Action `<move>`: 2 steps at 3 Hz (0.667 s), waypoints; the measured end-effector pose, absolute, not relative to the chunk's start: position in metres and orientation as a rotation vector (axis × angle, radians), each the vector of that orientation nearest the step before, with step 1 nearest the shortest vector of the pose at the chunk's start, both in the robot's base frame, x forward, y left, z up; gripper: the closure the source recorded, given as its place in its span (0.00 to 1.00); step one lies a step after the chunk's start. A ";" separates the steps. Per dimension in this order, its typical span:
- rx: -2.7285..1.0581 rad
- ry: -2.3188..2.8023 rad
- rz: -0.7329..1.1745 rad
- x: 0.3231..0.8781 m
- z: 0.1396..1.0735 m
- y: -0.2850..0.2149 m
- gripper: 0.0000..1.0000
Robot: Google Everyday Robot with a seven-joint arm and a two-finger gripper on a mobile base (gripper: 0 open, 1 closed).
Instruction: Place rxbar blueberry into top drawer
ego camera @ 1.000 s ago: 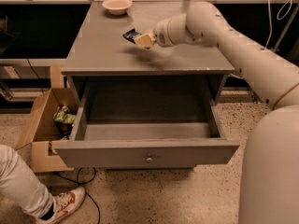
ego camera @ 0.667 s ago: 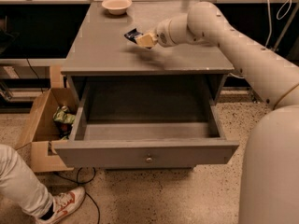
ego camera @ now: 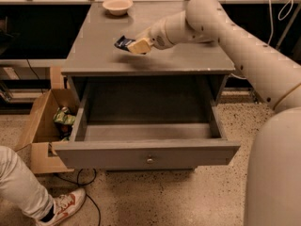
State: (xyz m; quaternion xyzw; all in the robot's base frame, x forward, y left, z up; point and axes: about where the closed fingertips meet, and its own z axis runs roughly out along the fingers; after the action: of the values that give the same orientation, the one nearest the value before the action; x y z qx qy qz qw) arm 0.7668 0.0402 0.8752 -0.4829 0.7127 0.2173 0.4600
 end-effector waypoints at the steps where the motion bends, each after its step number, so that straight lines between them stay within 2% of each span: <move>1: -1.372 1.691 0.555 0.713 0.880 0.063 1.00; 2: -1.476 1.659 0.574 0.667 0.873 0.076 1.00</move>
Offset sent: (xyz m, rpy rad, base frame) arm -0.1639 0.0458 -0.0245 -0.1574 0.0084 0.3296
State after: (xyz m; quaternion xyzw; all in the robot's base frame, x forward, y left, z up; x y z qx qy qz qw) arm 0.6672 0.0755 0.8732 -0.5867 0.6591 0.2283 0.4113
